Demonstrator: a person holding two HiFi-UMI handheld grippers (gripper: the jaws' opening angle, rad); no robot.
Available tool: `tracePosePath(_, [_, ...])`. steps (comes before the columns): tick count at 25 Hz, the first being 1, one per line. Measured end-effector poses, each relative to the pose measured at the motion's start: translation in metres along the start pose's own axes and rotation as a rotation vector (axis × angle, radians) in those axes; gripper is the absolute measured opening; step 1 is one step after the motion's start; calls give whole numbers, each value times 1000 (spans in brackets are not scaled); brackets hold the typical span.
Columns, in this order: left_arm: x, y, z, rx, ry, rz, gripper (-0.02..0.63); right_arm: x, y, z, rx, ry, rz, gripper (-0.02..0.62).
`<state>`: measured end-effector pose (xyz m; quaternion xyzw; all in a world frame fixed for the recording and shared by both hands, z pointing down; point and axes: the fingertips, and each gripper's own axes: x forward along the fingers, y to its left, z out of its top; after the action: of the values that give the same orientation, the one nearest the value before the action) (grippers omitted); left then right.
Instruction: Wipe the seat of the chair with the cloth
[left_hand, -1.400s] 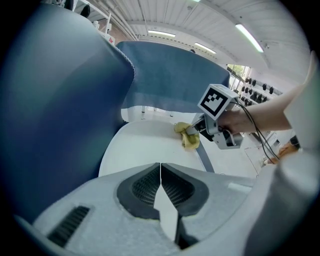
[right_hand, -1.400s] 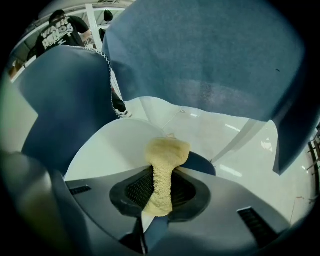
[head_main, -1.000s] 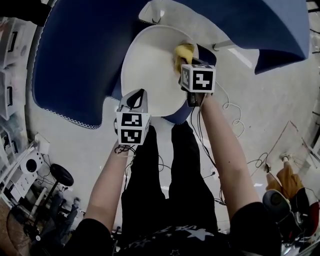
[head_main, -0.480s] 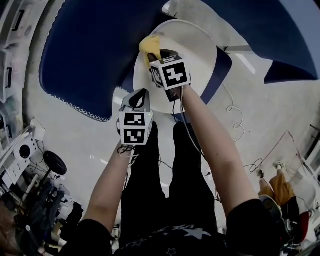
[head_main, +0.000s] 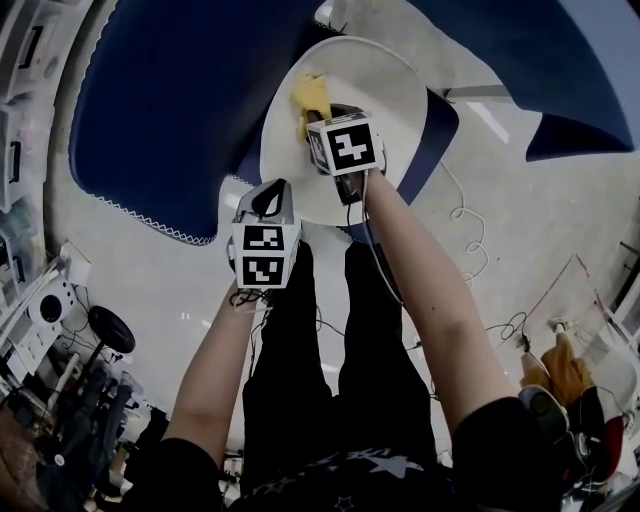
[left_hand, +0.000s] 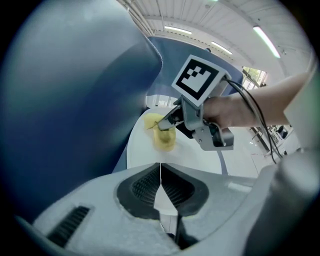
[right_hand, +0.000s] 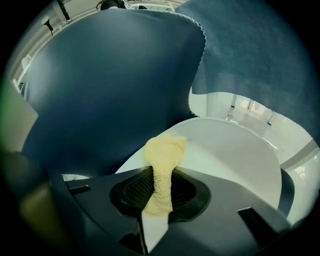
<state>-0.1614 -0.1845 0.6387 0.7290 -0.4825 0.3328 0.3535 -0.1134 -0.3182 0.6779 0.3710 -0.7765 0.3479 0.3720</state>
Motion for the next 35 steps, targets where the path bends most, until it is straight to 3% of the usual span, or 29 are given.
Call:
tracePosePath(7, [-1,-24,12,62,-1,-12,21,-34,-37,-32,39,14,-36,72])
tracePosePath(16, [-8,-62,16,117,-7,-35,21,-81,-77,-67,91,19,-152,72])
tracePosePath(22, [16,-92,27,134,2,-44,21,-96,-130,-98,133,51,-198,72])
tracePosePath(26, [3,-104,22,126,-14,-30,21,-118,-136,-117,130,68,-236,72])
tracePosePath(31, [10,-111,14,102,-6,12,21,-126,-146,-124,111,73,-205,71])
tracePosePath(35, [-3,-101,7,5,-30,106,21,-129,-123,-99,-1,44,-109,72])
